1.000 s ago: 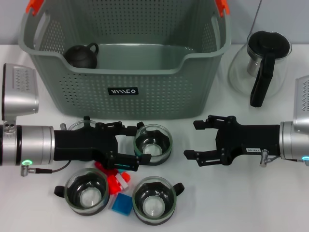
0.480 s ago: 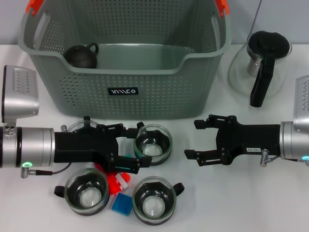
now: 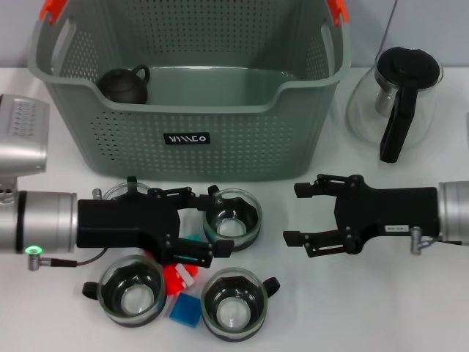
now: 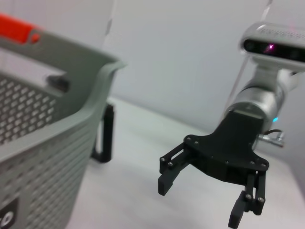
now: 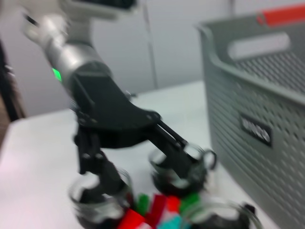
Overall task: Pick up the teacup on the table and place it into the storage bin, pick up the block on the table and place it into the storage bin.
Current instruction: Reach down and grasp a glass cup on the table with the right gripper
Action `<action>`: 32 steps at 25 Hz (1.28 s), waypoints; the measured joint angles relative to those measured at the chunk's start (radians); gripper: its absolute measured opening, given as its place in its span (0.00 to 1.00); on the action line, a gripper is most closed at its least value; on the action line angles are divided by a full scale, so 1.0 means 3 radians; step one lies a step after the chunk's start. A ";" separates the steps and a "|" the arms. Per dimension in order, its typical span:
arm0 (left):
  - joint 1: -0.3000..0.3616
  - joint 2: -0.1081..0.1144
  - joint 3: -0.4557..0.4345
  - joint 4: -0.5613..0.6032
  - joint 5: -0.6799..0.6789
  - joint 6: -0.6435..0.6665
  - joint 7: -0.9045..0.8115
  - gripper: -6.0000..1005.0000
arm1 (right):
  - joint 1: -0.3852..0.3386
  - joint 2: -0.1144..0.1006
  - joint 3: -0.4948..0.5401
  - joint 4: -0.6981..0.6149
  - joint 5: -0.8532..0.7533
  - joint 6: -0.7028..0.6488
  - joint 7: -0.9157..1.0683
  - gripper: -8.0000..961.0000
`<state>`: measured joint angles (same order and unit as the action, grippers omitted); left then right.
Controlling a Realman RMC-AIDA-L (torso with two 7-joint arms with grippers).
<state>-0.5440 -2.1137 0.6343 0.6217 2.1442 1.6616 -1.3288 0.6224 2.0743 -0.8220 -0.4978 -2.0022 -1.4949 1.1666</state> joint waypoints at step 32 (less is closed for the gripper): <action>0.0135 0.0041 -0.0473 0.0080 0.0023 0.0365 0.0112 0.92 | 0.0517 0.0085 -0.0727 -0.0804 -0.0655 -0.1099 0.0227 0.94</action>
<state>-0.5035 -2.1015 0.4923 0.6459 2.1512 1.7713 -1.2953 0.7776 2.1000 -1.0402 -0.7390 -2.1986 -1.8246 1.2346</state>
